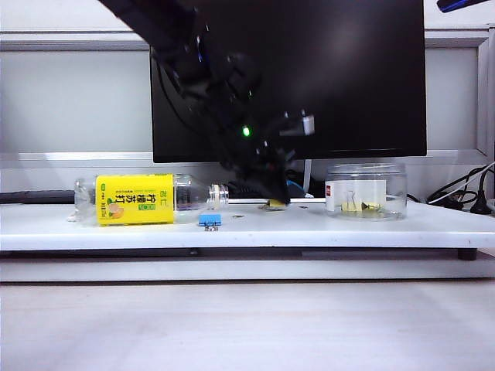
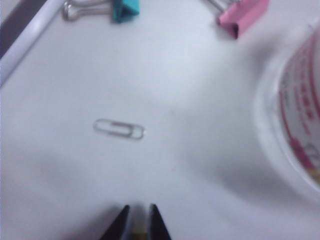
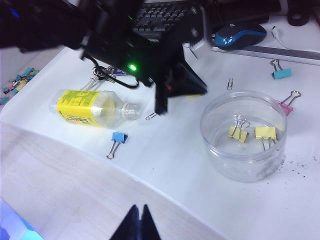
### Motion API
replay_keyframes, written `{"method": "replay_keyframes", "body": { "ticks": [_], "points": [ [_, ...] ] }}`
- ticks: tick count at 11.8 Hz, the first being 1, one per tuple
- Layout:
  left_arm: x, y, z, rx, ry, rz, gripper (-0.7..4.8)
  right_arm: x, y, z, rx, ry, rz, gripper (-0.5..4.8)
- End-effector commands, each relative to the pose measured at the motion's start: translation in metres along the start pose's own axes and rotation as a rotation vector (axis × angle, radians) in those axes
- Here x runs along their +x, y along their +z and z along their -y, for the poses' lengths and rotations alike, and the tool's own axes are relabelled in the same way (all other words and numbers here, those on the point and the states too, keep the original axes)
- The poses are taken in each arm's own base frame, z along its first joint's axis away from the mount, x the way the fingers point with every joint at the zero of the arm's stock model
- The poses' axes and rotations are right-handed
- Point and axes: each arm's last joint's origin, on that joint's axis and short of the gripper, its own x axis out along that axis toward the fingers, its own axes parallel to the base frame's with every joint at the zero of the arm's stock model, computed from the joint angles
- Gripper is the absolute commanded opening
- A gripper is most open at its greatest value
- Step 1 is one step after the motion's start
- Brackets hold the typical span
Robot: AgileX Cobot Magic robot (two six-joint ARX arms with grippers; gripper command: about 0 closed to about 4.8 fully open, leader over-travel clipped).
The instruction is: Pick up the clips with the largest number of clips of the same color on the table and place them in a round transparent plastic box.
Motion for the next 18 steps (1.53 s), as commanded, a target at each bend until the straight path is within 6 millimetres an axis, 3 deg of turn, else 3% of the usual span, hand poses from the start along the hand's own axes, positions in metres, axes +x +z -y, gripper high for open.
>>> {"method": "replay_keyframes", "body": {
  "ticks": [1, 2, 3, 4, 6, 7, 8, 9, 11, 14, 18],
  "points": [
    [-0.046, 0.029, 0.003, 0.032, -0.026, 0.125, 0.54, -0.001, 0.004, 0.000, -0.032, -0.027, 0.031, 0.13],
    [-0.055, 0.026, 0.005, -0.016, 0.011, 0.039, 1.25, -0.001, 0.004, 0.000, -0.040, -0.034, 0.030, 0.13],
    [-0.051, 0.019, 0.005, -0.030, 0.037, -0.033, 2.14, -0.001, 0.004, 0.000, -0.040, -0.033, 0.030, 0.13],
    [-0.046, 0.013, 0.006, -0.040, 0.040, -0.083, 2.47, -0.002, 0.004, 0.000, -0.040, -0.033, 0.031, 0.13],
    [-0.042, 0.009, 0.007, -0.098, 0.052, -0.116, 2.47, -0.002, 0.003, 0.000, -0.038, -0.021, 0.029, 0.13],
    [-0.042, 0.010, 0.005, -0.364, 0.103, -0.096, 2.51, -0.002, 0.004, -0.001, -0.038, -0.018, 0.029, 0.13],
    [-0.041, 0.012, 0.007, -0.465, 0.090, -0.085, 2.79, -0.002, 0.004, -0.001, -0.038, -0.018, 0.029, 0.13],
    [-0.040, 0.012, 0.009, -0.487, 0.093, -0.089, 2.79, -0.002, 0.004, -0.001, -0.038, -0.018, 0.030, 0.13],
    [-0.036, 0.017, 0.021, -0.691, 0.131, -0.091, 2.78, -0.006, 0.004, -0.003, -0.049, -0.016, 0.049, 0.13],
    [-0.034, 0.013, 0.038, -0.855, 0.372, -0.183, 2.79, -0.013, 0.005, -0.006, -0.064, -0.070, 0.086, 0.13],
    [-0.029, 0.015, 0.041, -1.053, 0.354, -0.136, 2.79, -0.014, 0.004, -0.005, -0.039, -0.111, 0.084, 0.13]
  ]
}}
